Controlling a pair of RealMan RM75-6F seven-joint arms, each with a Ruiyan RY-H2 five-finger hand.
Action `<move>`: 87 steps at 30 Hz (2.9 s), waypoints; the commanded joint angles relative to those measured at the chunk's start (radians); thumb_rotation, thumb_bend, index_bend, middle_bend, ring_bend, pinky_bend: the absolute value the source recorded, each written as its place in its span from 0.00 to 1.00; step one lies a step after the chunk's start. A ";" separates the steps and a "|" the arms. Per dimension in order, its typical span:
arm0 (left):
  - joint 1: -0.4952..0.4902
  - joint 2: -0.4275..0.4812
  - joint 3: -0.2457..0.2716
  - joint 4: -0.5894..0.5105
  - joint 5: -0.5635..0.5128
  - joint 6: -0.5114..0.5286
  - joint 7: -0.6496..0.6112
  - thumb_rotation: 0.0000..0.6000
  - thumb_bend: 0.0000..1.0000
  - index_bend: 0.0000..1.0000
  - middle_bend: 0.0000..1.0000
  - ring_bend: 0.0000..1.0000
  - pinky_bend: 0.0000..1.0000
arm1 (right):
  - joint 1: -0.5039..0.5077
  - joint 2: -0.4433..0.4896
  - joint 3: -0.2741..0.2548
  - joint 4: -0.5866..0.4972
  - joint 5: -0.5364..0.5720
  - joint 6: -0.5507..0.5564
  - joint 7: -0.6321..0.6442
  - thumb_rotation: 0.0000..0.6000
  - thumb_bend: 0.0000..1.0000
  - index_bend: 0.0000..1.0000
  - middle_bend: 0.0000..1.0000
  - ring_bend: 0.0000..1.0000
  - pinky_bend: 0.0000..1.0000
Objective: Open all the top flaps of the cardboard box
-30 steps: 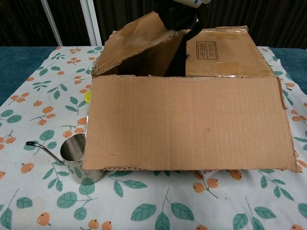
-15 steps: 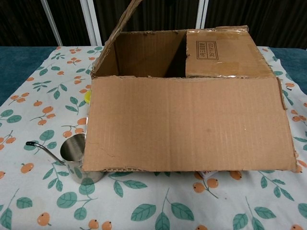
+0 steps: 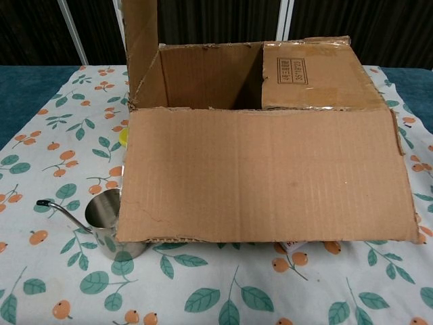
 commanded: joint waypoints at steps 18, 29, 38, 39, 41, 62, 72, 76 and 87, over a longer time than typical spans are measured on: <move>0.390 0.116 0.155 -0.051 0.117 0.155 -0.056 1.00 1.00 0.45 0.75 0.53 0.45 | -0.011 -0.001 0.004 -0.018 -0.008 -0.002 -0.022 1.00 0.59 0.04 0.00 0.01 0.23; 0.707 -0.009 0.162 -0.005 0.155 0.533 -0.204 1.00 0.48 0.08 0.21 0.10 0.14 | -0.008 0.011 0.004 -0.025 -0.026 -0.009 -0.040 1.00 0.59 0.04 0.00 0.01 0.23; 1.058 -0.313 0.137 0.112 0.218 1.031 -0.372 1.00 0.30 0.00 0.00 0.00 0.01 | 0.046 0.080 0.004 -0.098 -0.078 -0.074 -0.122 1.00 0.59 0.04 0.00 0.01 0.23; 1.078 -0.333 0.138 0.130 0.221 1.050 -0.376 1.00 0.30 0.00 0.00 0.00 0.01 | 0.062 0.094 0.008 -0.110 -0.091 -0.091 -0.136 1.00 0.59 0.04 0.01 0.01 0.23; 1.116 -0.374 0.138 0.176 0.227 1.084 -0.382 1.00 0.30 0.00 0.00 0.00 0.01 | 0.100 0.128 0.018 -0.139 -0.107 -0.135 -0.169 1.00 0.59 0.04 0.02 0.02 0.23; 1.224 -0.473 0.073 0.376 0.309 1.076 -0.562 1.00 0.32 0.00 0.00 0.00 0.01 | 0.718 0.058 0.183 -0.149 -0.029 -0.719 -0.418 1.00 1.00 0.46 0.35 0.29 0.36; 1.241 -0.473 0.040 0.383 0.309 1.039 -0.587 1.00 0.32 0.00 0.00 0.00 0.01 | 0.906 -0.126 0.148 0.046 0.035 -0.845 -0.440 1.00 1.00 0.54 0.40 0.31 0.36; 1.246 -0.473 0.027 0.384 0.311 1.025 -0.597 1.00 0.32 0.00 0.00 0.00 0.01 | 0.941 -0.156 0.122 0.095 0.032 -0.870 -0.438 1.00 1.00 0.58 0.44 0.33 0.36; 1.259 -0.472 0.005 0.377 0.320 0.996 -0.600 1.00 0.32 0.00 0.00 0.00 0.01 | 1.010 -0.132 0.042 0.190 -0.045 -0.955 -0.446 1.00 1.00 0.67 0.53 0.36 0.36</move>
